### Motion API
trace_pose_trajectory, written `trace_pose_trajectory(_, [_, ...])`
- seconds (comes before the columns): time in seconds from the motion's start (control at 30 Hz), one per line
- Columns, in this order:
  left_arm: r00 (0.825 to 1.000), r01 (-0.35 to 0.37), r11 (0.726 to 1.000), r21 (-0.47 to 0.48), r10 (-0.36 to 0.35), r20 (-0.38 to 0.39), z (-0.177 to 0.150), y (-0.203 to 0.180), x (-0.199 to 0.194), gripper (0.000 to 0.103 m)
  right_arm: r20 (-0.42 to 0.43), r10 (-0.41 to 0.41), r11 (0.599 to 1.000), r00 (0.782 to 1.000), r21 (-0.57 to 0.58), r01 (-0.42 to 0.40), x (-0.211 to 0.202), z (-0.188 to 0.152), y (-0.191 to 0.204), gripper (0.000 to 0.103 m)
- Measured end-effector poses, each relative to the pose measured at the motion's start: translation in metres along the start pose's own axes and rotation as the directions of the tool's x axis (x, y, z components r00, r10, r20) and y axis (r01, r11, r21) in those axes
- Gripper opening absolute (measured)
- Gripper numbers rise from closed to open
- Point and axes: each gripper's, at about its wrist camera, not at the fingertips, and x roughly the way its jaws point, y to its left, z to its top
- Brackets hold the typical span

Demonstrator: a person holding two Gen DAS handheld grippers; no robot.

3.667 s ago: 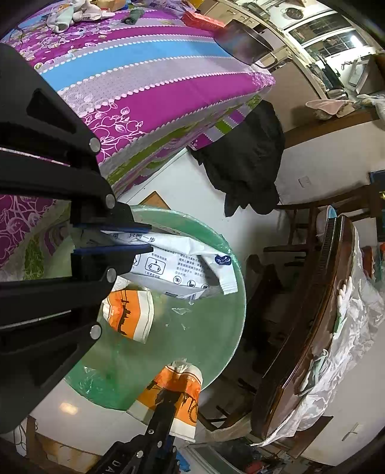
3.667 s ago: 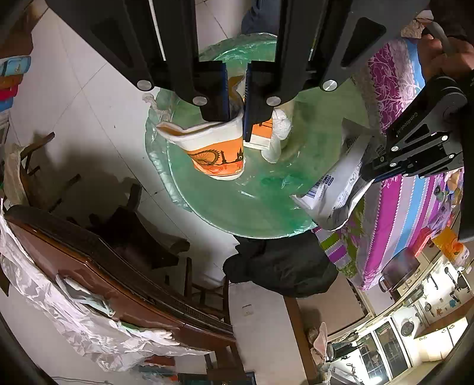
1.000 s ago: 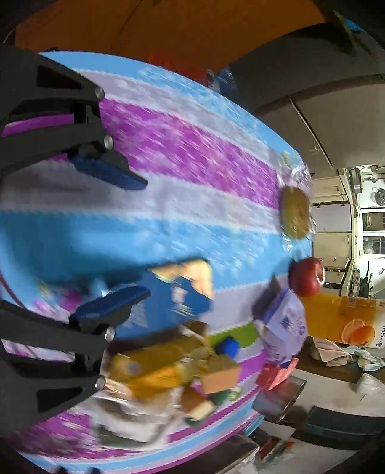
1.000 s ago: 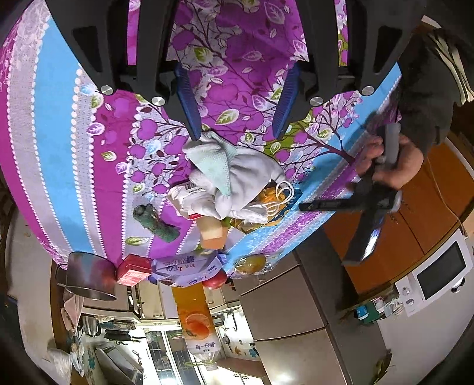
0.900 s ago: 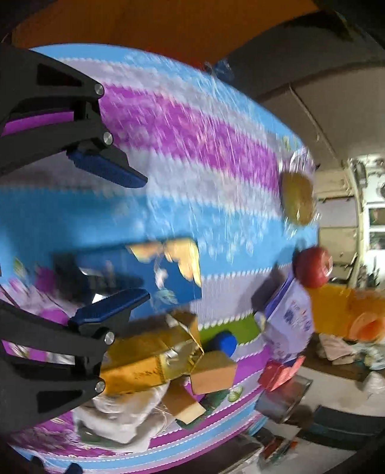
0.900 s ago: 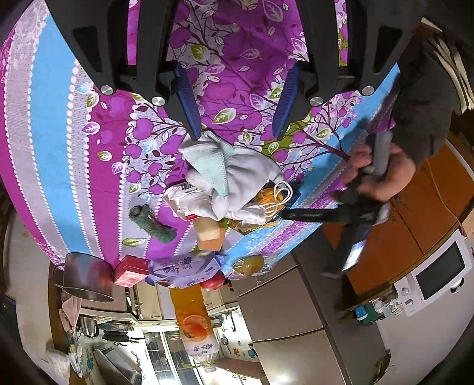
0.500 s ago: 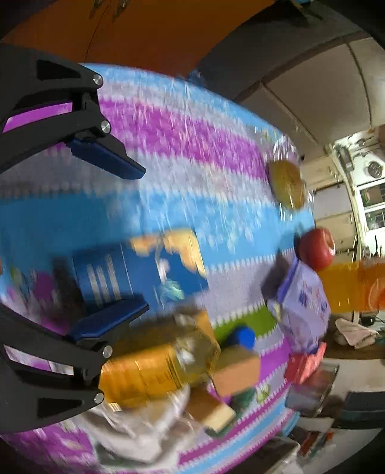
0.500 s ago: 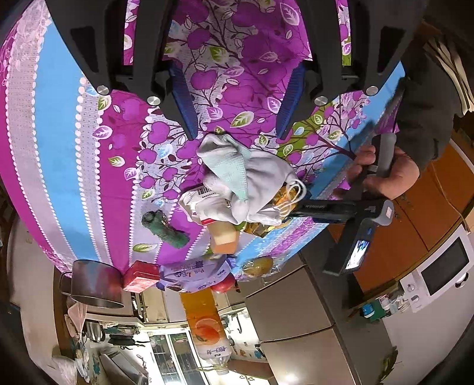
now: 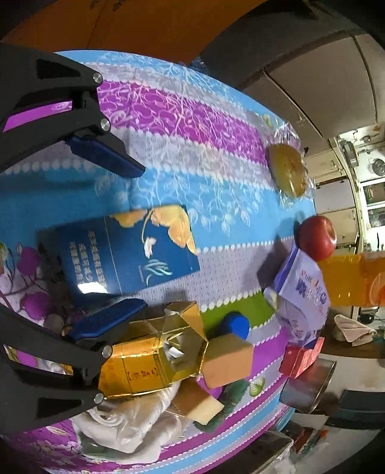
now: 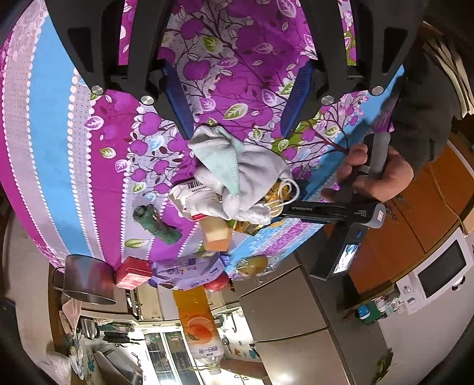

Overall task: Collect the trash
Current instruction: 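Grasp the blue cigarette box with the left gripper while the right gripper grasps the yellow sponge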

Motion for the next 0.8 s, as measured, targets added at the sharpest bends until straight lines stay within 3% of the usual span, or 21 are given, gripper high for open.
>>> trace_pose_trajectory(0.17, [1.0, 0.003, 1.0, 0.008, -0.003, -0.003, -0.007, 0.002, 0.007, 0.082, -0.006, 0.008, 1.0, 1.0, -0.014, -0.008, 0.005, 0.004, 0.005, 0.063])
trace_pose_trajectory(0.27, [0.999, -0.044, 0.999, -0.028, 0.044, 0.004, -0.008, 0.019, 0.007, 0.078, 0.0, 0.001, 0.999, 1.0, -0.039, -0.001, 0.007, 0.014, 0.008, 0.063])
trace_pose_trajectory(0.4, [1.0, -0.008, 0.997, -0.079, 0.009, 0.011, -0.01, 0.031, 0.008, 0.069, 0.014, -0.022, 0.996, 1.0, -0.084, 0.023, 0.018, 0.044, 0.008, 0.062])
trace_pose_trajectory(0.6, [0.999, -0.003, 0.997, -0.08, 0.006, 0.038, -0.009, 0.025, 0.007, 0.058, -0.043, -0.099, 0.985, 0.994, -0.146, 0.092, 0.078, 0.102, 0.007, 0.055])
trace_pose_trajectory(0.8, [0.999, 0.002, 0.996, -0.086, 0.002, 0.054, -0.011, 0.025, 0.006, 0.056, -0.099, -0.165, 0.975, 0.981, -0.167, 0.147, 0.129, 0.12, 0.003, 0.055])
